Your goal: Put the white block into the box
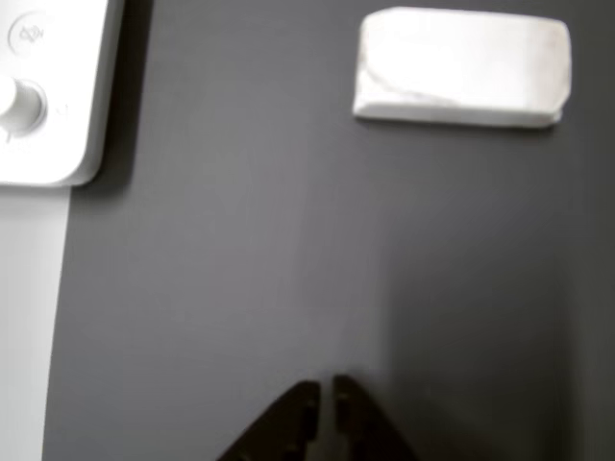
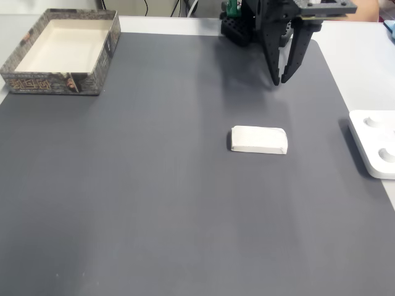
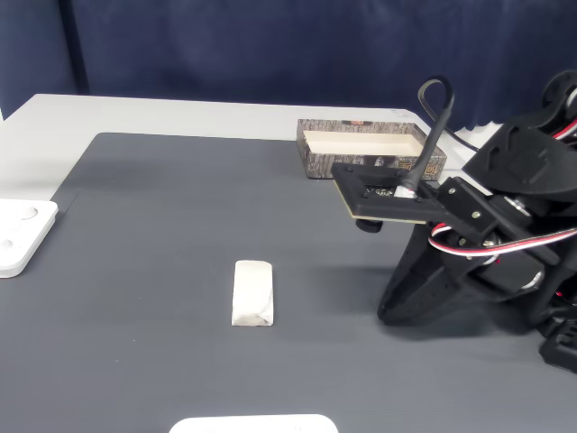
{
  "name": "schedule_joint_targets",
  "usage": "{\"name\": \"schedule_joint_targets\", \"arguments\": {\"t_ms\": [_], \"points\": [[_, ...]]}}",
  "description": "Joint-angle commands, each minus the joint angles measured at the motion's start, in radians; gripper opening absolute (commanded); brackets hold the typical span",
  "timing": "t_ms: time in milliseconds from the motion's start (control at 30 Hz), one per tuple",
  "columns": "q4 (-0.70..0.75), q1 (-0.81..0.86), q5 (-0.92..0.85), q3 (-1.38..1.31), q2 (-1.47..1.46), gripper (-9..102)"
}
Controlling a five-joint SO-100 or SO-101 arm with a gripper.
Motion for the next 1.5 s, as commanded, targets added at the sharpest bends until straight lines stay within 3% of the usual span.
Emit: {"name": "schedule_joint_targets", "arguments": {"t_ms": [0,1467], "points": [[0.003,-0.009,-0.006,0.02,0.035,-2],[0.003,0.008,0.0,0.02,0.035,-2]]}}
